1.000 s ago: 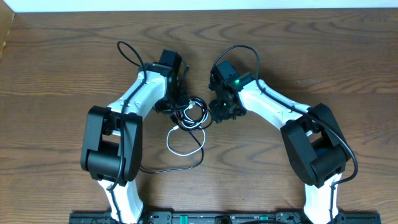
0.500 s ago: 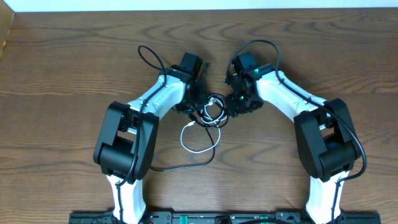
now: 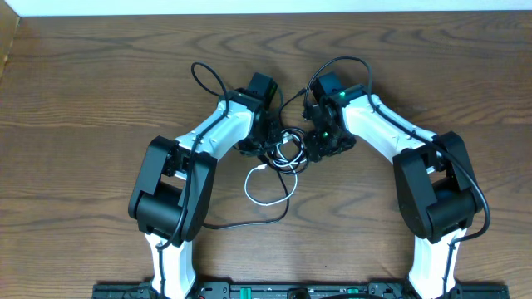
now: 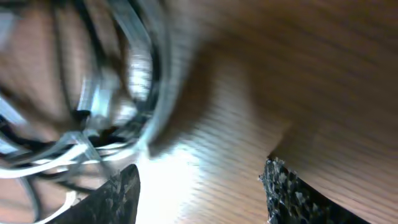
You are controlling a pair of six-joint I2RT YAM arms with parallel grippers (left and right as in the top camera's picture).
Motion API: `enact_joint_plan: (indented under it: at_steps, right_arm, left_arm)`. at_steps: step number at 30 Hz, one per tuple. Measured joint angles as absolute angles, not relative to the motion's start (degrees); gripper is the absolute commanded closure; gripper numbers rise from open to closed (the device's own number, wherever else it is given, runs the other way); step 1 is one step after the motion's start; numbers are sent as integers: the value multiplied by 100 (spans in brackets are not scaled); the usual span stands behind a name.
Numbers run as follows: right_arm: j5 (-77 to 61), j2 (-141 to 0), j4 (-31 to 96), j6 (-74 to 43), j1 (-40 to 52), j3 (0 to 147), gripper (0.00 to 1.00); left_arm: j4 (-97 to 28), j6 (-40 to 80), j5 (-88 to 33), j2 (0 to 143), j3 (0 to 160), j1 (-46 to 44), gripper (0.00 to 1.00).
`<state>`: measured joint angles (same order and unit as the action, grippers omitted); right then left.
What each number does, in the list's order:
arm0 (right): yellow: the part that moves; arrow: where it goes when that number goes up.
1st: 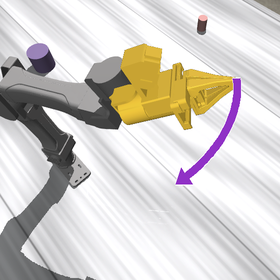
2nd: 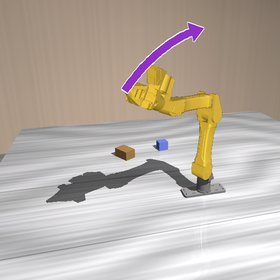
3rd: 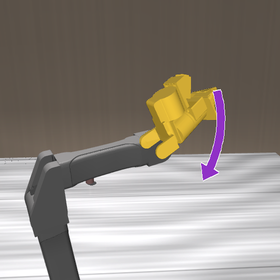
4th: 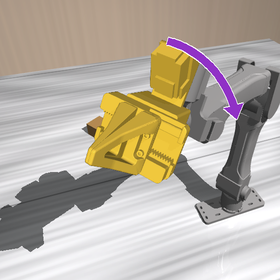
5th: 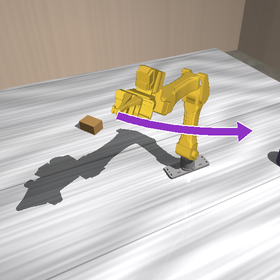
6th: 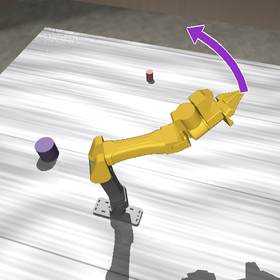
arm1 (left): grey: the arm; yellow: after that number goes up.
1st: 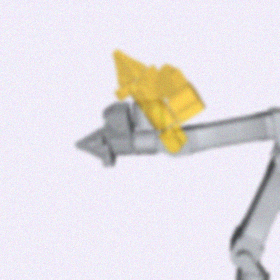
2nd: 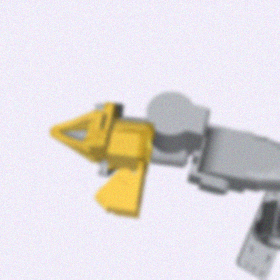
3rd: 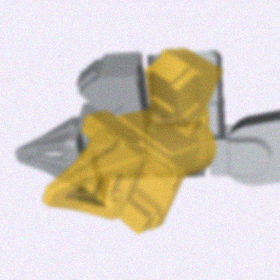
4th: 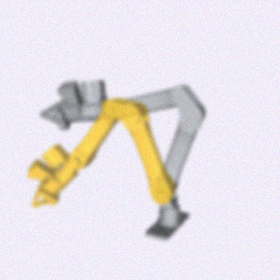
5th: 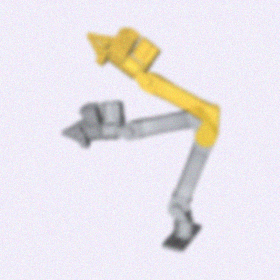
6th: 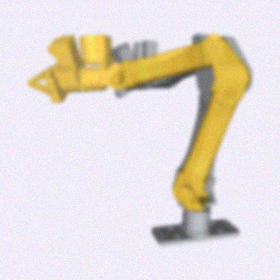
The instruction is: Untangle cables
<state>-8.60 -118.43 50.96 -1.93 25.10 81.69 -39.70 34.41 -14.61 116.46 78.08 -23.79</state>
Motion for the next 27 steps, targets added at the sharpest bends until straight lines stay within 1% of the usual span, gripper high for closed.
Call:
enact_joint_plan:
  at_steps: [4, 5, 6, 7, 8, 9, 11, 15, 20, 27]
  right_arm:
    - [-497, -11843, 4958, -287, 2515, 8169, 43]
    - [-449, -11845, 4915, -301, 2515, 8169, 43]
    - [-397, -11845, 4888, -303, 2521, 8169, 44]
    - [-375, -11845, 4893, -301, 2523, 8169, 45]
    - [-351, -11845, 4941, -298, 2530, 8169, 49]
    - [-346, -11845, 5050, -272, 2536, 8171, 51]
    - [-375, -11845, 5428, -183, 2558, 8239, 50]
    - [-661, -11850, 6007, 16, 2558, 8722, 43]
    - [-1090, -11817, 6173, 213, 2567, 9129, 38]
    - [-1026, -11810, 5907, -3, 2829, 8818, 37]
  left_arm:
    - [-4576, 3227, -1334, 11662, 8250, -2379, 83]
    - [-4685, 3159, -1319, 11662, 8364, -2379, 79]
    - [-4775, 3094, -1310, 11662, 8475, -2379, 78]
    - [-4831, 3041, -1297, 11662, 8545, -2379, 77]
    - [-4912, 2989, -1295, 11662, 8595, -2379, 77]
    - [-4978, 2941, -1295, 11662, 8617, -2379, 76]
    - [-5142, 2770, -1293, 11662, 8617, -2379, 71]
    - [-5207, 2268, -1291, 11664, 8617, -2390, 64]
    - [-5118, 1872, -1273, 11673, 8617, -2403, 63]
    - [-4880, 1723, -1286, 11994, 8617, -2456, 63]
